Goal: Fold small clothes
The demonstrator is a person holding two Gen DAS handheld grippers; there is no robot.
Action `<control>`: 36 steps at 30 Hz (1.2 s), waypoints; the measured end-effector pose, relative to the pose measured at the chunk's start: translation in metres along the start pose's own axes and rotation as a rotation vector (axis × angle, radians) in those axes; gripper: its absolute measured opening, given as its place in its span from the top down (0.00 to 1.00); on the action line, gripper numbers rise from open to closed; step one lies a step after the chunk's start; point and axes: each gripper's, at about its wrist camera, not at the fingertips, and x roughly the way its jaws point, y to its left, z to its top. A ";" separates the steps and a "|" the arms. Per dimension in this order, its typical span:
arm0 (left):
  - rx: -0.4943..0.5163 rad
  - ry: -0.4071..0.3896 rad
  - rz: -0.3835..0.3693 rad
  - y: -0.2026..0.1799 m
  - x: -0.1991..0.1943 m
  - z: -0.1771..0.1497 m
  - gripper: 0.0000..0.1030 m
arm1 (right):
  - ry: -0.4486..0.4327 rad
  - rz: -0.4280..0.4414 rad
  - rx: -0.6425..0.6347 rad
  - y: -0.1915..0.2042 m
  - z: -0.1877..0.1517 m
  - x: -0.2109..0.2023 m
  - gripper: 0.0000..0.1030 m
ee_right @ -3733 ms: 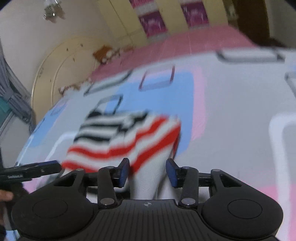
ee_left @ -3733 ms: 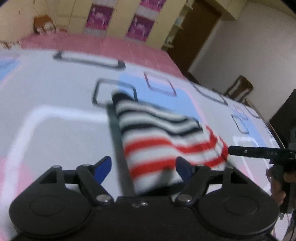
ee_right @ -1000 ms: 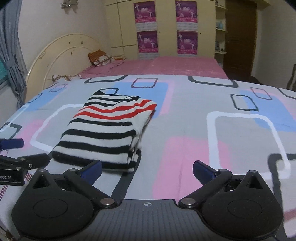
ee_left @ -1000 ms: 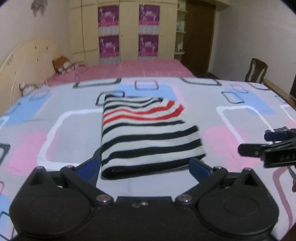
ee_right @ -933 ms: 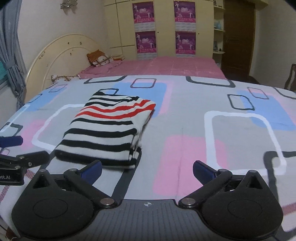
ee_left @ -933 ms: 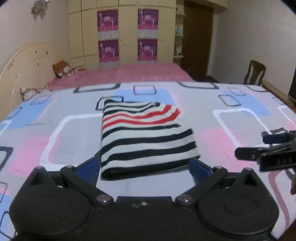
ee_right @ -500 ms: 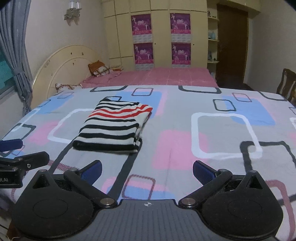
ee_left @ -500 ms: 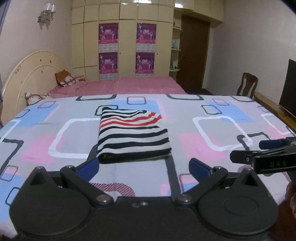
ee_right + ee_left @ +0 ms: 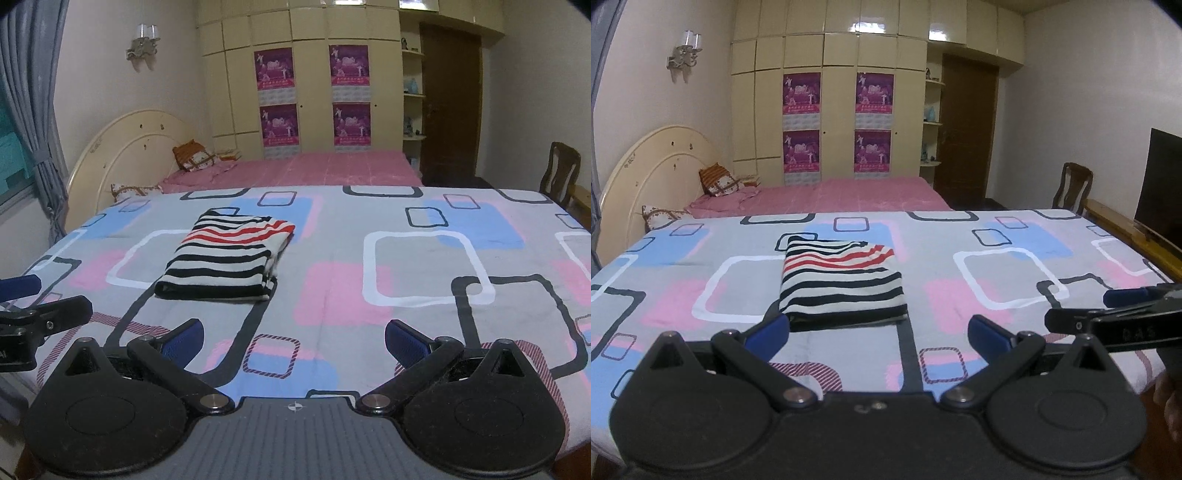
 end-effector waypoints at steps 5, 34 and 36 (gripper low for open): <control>0.001 -0.007 -0.002 0.000 -0.003 -0.002 0.00 | -0.008 -0.001 -0.003 -0.002 0.000 -0.004 0.00; 0.004 -0.008 -0.003 0.000 -0.003 0.000 0.00 | -0.005 0.002 -0.012 -0.008 0.007 0.002 0.00; 0.006 -0.008 -0.003 0.000 -0.003 0.000 0.00 | -0.005 0.004 -0.013 -0.010 0.009 0.003 0.00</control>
